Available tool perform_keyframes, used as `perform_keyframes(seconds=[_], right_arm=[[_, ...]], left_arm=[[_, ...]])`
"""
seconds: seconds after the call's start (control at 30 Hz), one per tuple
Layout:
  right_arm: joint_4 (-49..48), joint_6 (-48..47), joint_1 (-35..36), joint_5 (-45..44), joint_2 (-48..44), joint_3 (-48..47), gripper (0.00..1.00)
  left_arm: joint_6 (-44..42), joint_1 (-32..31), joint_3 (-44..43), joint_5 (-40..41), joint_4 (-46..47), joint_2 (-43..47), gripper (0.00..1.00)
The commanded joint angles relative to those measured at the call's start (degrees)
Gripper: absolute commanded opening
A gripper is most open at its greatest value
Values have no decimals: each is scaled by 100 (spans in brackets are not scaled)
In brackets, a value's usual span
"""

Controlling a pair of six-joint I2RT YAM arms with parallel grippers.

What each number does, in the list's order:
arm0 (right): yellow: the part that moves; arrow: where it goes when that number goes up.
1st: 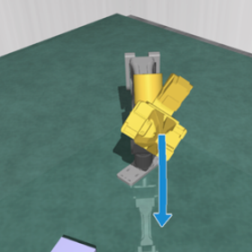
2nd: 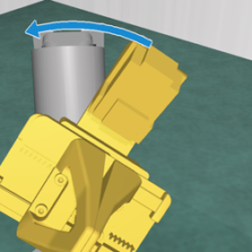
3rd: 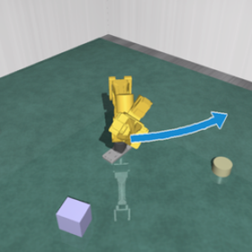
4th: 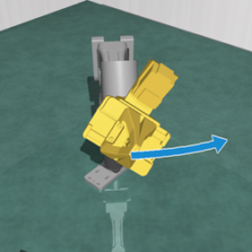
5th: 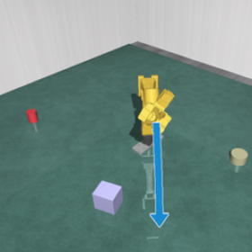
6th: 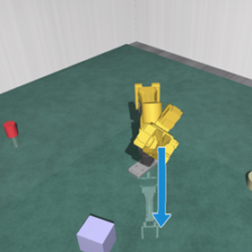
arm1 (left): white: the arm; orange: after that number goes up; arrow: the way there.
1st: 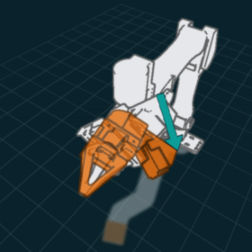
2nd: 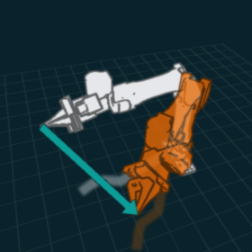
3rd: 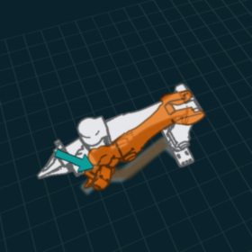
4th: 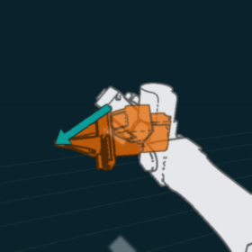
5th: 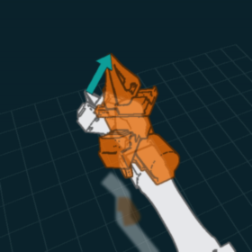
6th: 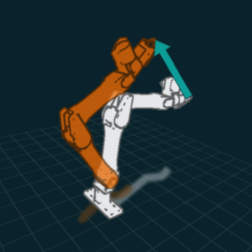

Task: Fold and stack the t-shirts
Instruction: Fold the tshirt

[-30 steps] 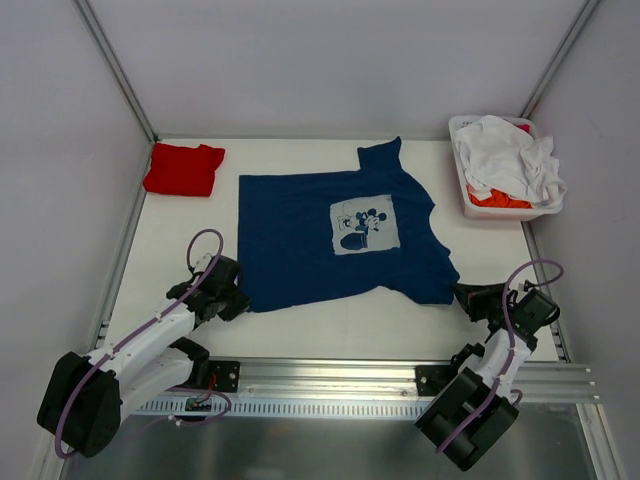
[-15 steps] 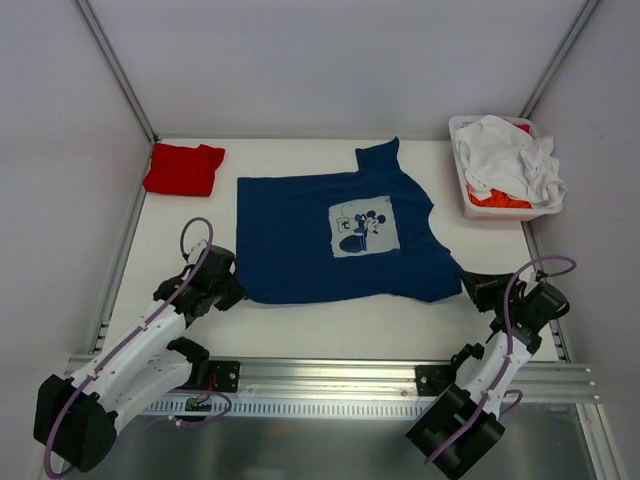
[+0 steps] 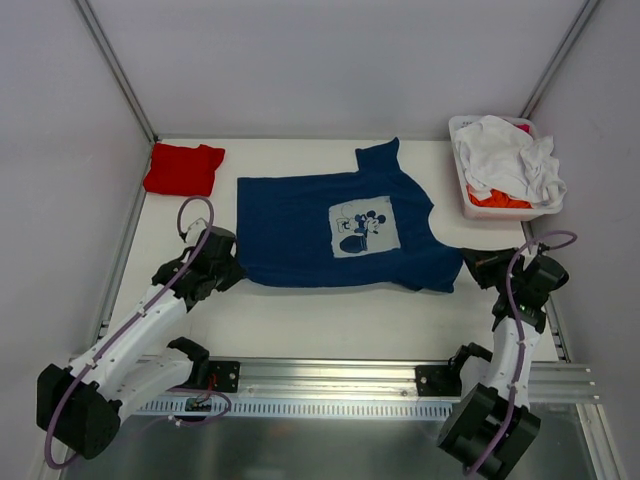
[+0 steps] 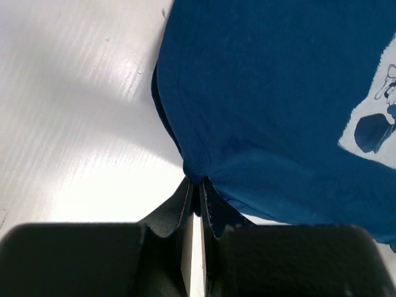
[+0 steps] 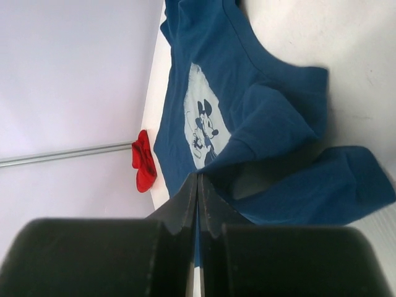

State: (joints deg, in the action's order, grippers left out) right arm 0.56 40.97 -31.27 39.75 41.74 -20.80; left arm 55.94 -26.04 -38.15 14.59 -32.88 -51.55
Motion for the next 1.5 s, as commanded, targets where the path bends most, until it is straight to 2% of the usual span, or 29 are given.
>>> perform_keyframes(seconds=[0.0, 0.2, 0.37, 0.7, 1.17, 1.47], right_arm=[[-766, 210, 270, -440, 456, -363, 0], [-1285, 201, 832, -854, 1361, -749, 0], [-1663, 192, 1289, -1083, 2039, -1093, 0], [-1936, 122, 1501, -1329, 2875, -1515, 0], [-2340, -28, 1589, -1496, 3762, -1612, 0], [-2508, -72, 1606, -1540, 4193, -1655, 0]], left_arm=[[-127, 282, -166, 290, -87, -39, 0], [-514, 1231, -44, 9, 203, -83, 0], [-725, 1611, 9, -193, 642, -460, 0], [-1085, 1673, -377, -334, 1504, -1770, 0], [-1613, 1681, -1677, -299, 1671, -3000, 0], [-1736, 1681, -2117, -457, 1838, -3932, 0]])
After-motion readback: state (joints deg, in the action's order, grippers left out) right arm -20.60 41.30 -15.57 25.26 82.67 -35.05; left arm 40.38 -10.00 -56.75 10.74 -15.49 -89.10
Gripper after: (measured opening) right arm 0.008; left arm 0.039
